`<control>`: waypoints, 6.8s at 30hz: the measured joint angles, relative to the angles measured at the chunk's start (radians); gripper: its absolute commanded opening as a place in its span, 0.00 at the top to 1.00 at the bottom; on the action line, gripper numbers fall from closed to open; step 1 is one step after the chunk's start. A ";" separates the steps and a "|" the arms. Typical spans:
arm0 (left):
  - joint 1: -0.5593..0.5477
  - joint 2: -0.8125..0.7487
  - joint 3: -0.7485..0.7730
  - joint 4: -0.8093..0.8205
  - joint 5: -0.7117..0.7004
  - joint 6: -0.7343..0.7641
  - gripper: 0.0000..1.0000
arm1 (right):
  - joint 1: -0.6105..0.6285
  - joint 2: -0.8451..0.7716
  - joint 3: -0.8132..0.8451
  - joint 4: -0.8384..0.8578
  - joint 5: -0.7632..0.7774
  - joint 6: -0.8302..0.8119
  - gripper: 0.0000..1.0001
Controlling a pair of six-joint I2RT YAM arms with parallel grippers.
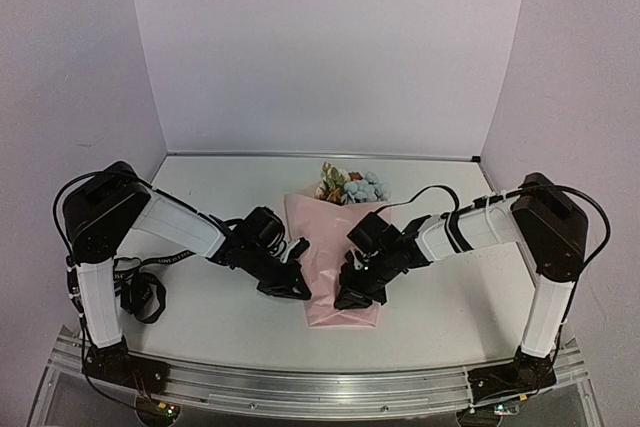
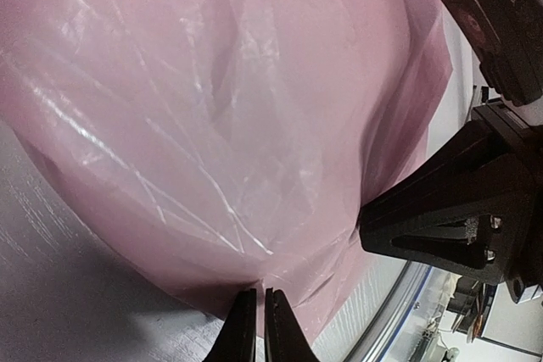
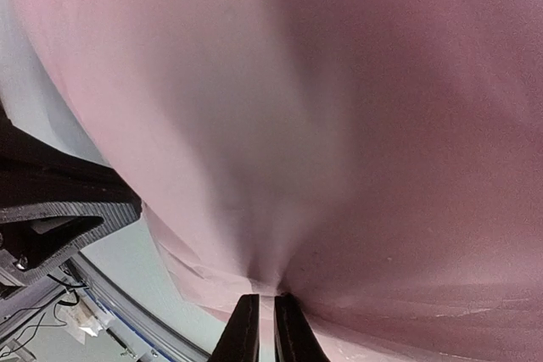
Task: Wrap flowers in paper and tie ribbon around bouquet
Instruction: Press the fold line of the folded wrapping paper, then pick up the fake flower from the corner of the board, then pass from the left arm to the right
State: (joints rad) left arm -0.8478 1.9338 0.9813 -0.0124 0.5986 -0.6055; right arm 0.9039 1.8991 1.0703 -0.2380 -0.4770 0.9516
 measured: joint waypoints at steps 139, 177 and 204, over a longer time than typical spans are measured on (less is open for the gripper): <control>0.500 -0.519 -0.054 -0.256 -0.397 -0.132 0.48 | -0.023 -0.243 0.002 -0.238 0.018 -0.109 0.62; 0.680 -0.606 -0.390 -0.438 -0.966 -0.913 0.66 | -0.023 -0.554 -0.186 -0.358 0.168 -0.323 0.46; 0.176 -0.597 -0.098 -0.091 -0.470 -0.265 1.00 | -0.023 -0.757 -0.288 -0.211 0.369 -0.547 0.38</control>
State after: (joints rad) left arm -0.6716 1.3370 0.8832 -0.1030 0.1290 -0.8710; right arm 0.8814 1.1425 0.7822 -0.4486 -0.1080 0.4049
